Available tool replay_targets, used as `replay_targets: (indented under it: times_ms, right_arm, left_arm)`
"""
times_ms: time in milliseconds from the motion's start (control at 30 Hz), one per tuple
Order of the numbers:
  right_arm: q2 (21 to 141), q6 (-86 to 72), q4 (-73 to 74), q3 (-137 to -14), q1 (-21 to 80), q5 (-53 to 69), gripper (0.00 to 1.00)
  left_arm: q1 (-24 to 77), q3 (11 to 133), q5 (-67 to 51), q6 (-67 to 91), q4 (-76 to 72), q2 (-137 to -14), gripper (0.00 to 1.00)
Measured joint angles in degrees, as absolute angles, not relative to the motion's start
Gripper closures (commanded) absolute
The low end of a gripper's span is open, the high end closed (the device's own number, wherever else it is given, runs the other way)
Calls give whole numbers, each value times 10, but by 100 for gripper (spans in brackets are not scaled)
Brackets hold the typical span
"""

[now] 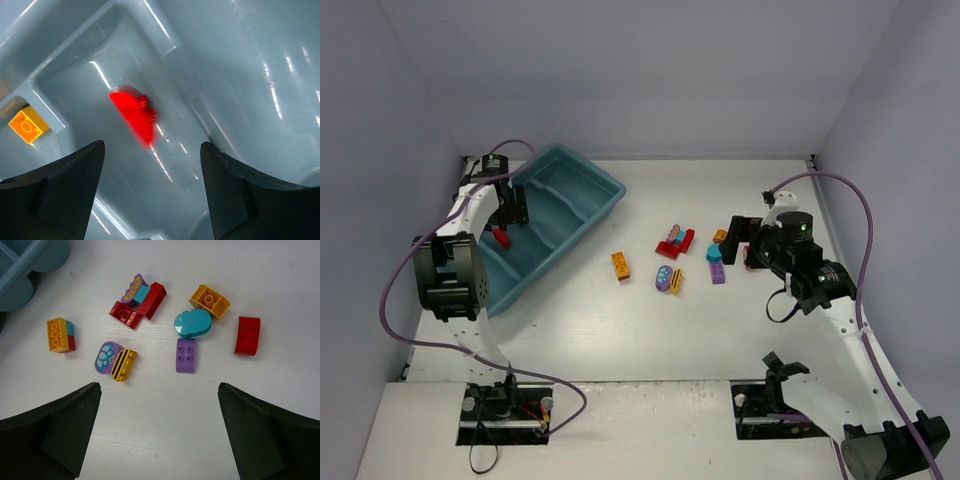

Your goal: Sort the legos into containers by color

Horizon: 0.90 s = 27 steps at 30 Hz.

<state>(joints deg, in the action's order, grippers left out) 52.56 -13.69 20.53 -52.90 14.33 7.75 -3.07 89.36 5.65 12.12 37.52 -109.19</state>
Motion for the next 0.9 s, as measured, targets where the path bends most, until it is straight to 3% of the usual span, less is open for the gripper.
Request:
replay_targets:
  times_ms: [233,533,900]
  right_arm:
    - [531,-149,205,-529,143,66,0]
    - [547,-157,205,-529,143,64,0]
    - [540,-168,206,-529,143,64,0]
  left_arm:
    - [16,894,48,142,375,-1047,28]
    - [269,924,28,237,359,-999,19]
    - [444,1101,56,309,366,-1217,17]
